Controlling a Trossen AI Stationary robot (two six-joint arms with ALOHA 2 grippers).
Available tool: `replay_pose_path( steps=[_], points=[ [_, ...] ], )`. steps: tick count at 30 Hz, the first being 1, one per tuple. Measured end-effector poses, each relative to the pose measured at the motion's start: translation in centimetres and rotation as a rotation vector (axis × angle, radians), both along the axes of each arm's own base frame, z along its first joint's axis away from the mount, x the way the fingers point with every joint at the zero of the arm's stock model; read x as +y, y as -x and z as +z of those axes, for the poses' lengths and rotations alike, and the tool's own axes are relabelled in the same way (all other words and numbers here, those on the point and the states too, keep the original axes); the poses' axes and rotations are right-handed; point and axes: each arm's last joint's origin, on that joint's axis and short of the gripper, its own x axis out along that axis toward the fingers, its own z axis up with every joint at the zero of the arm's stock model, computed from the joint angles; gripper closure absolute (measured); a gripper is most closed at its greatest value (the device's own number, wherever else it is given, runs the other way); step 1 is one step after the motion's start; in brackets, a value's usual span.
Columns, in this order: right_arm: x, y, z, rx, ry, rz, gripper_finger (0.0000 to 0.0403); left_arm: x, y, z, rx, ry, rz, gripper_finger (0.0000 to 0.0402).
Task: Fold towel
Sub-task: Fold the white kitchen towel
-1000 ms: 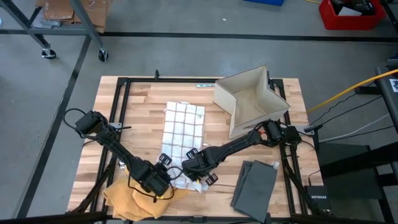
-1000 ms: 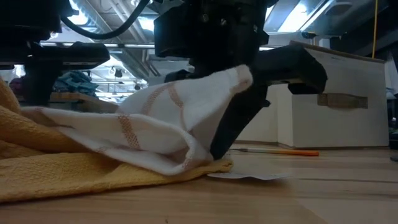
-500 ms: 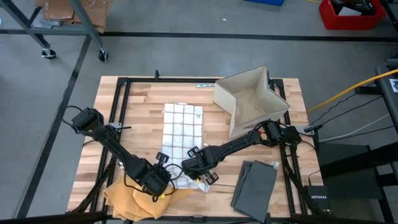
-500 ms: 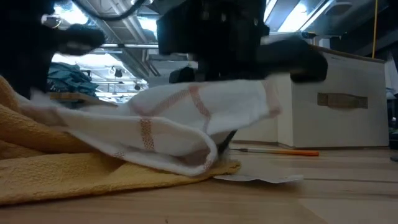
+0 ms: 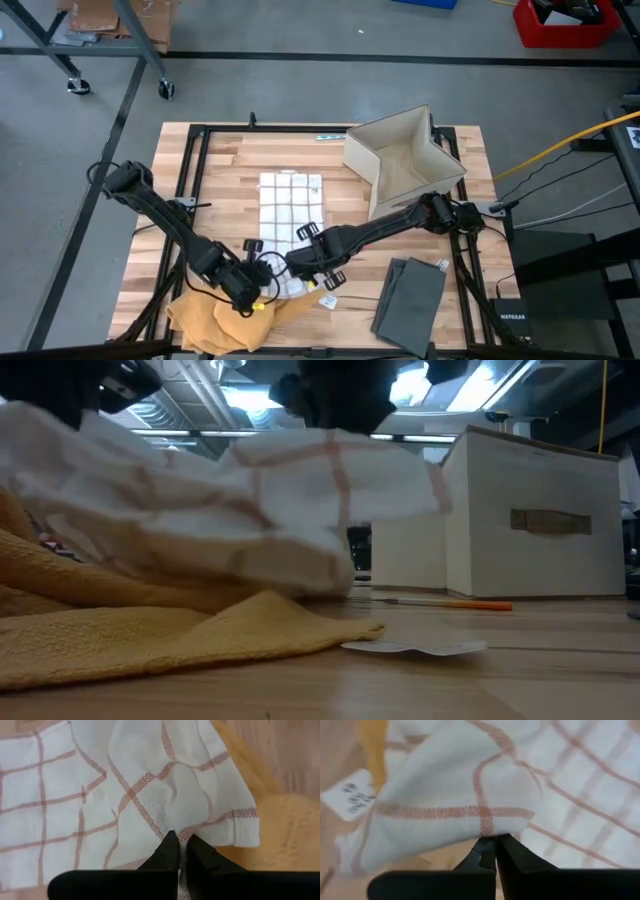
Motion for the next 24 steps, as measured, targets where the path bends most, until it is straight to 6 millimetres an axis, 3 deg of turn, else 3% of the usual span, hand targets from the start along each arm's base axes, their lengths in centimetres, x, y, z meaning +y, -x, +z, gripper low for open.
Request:
replay_pose_path(
  steps=[5,12,24],
  points=[
    [-0.4,0.0,1.5,-0.034,0.073,-0.039,0.04,0.4,0.4,1.1,-0.049,0.066,0.101,0.04],
    [-1.9,-0.4,2.0,-0.087,0.168,-0.174,0.0401,1.9,0.6,2.7,-0.151,0.097,0.295,0.0401],
    [-8.0,-1.7,2.1,-0.103,0.138,-0.397,0.0401,5.9,-0.1,2.1,-0.136,0.055,0.627,0.0401]
  ],
)
